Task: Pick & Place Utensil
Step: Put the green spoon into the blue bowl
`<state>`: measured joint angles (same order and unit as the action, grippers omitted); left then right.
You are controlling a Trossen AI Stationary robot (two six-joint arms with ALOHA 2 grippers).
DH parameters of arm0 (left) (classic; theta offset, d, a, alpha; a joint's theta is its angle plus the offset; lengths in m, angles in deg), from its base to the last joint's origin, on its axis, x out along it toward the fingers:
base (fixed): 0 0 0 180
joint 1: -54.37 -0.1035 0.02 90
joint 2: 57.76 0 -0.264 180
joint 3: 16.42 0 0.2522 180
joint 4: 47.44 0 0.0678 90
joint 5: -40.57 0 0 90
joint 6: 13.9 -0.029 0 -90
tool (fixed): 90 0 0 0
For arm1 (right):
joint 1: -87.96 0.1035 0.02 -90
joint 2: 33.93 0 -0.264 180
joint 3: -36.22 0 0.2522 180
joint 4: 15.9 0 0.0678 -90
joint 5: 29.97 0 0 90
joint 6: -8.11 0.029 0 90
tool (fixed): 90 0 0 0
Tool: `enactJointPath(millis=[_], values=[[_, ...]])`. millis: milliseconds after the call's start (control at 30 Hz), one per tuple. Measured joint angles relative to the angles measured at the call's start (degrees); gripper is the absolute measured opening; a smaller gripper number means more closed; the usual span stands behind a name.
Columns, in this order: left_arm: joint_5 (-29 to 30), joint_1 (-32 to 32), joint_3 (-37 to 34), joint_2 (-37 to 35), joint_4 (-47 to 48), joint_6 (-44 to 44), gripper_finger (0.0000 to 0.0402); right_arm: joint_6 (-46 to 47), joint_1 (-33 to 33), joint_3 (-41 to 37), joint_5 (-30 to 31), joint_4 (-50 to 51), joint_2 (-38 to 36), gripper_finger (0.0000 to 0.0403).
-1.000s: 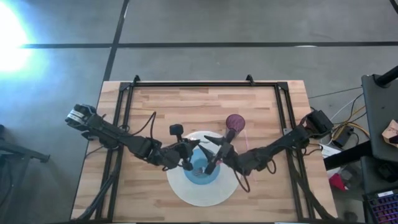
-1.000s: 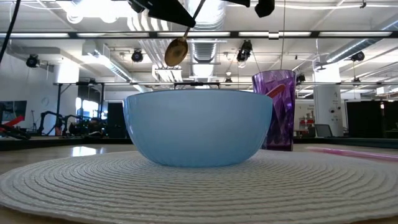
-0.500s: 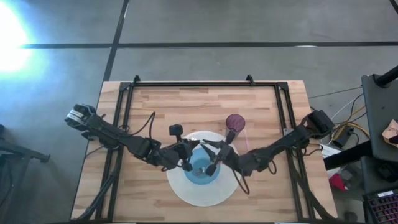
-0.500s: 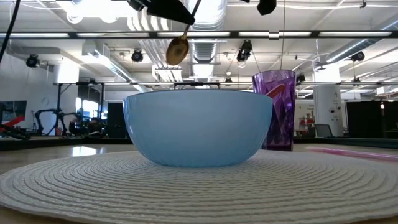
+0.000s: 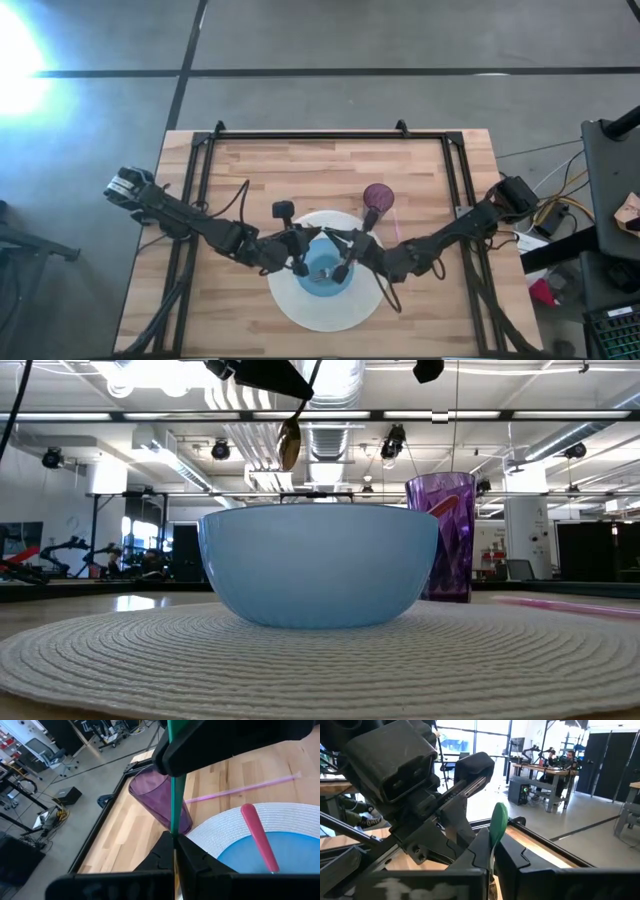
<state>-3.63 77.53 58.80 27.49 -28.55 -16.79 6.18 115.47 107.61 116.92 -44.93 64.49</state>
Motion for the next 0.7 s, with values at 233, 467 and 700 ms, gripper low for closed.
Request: enactJointPath(millis=[233, 467, 700], values=[[-0.33, 0.02, 0.07, -0.02, -0.07, 0.56, 0.0009, 0.25, 0.02, -0.02, -3.11, 4.22, -1.97, 0.0009], [-3.11, -0.04, 1.20, -0.02, 0.32, 2.00, 0.0064, 2.59, 0.13, -0.02, -8.35, 11.01, -5.63, 0.0008], [-3.61, -0.01, 2.31, -0.55, 0.58, 3.31, 0.0126, 3.03, 0.24, -0.02, -12.19, 18.21, -9.07, 0.0008]])
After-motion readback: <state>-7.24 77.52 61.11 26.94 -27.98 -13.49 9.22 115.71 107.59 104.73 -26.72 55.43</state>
